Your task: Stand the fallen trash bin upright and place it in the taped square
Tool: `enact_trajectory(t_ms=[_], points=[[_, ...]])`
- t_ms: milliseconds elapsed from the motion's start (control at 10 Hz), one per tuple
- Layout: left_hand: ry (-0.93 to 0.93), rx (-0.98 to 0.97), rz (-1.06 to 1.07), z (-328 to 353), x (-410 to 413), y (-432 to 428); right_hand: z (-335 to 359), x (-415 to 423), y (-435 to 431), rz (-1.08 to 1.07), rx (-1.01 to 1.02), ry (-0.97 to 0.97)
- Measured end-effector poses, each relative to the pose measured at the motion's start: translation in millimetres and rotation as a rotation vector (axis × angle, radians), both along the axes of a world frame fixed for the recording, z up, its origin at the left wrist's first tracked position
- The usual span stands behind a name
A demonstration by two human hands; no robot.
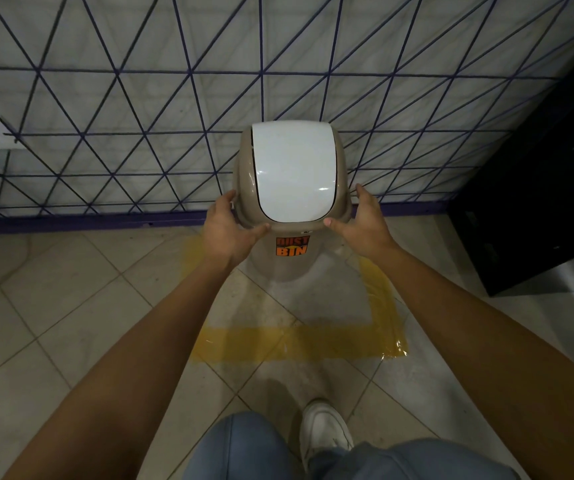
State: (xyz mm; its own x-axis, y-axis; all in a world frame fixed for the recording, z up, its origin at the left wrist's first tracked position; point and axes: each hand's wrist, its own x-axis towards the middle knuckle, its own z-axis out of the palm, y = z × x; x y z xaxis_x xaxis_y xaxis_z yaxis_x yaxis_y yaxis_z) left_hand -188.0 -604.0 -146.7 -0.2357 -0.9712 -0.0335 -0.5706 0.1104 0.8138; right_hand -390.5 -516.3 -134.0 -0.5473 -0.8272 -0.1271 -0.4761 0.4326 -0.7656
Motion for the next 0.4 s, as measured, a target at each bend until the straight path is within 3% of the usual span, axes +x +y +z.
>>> enact_trajectory(t_ms=[300,400], points=[[-0.125,-0.149,-0.075,55.8,-4.1,32.6,47.8,3.7,23.6,-0.031,0.030,0.025],[-0.180,-0.059,-0.106,91.8,-10.9,41.0,78.1,0.4,33.7,-0.038,0.097,0.018]])
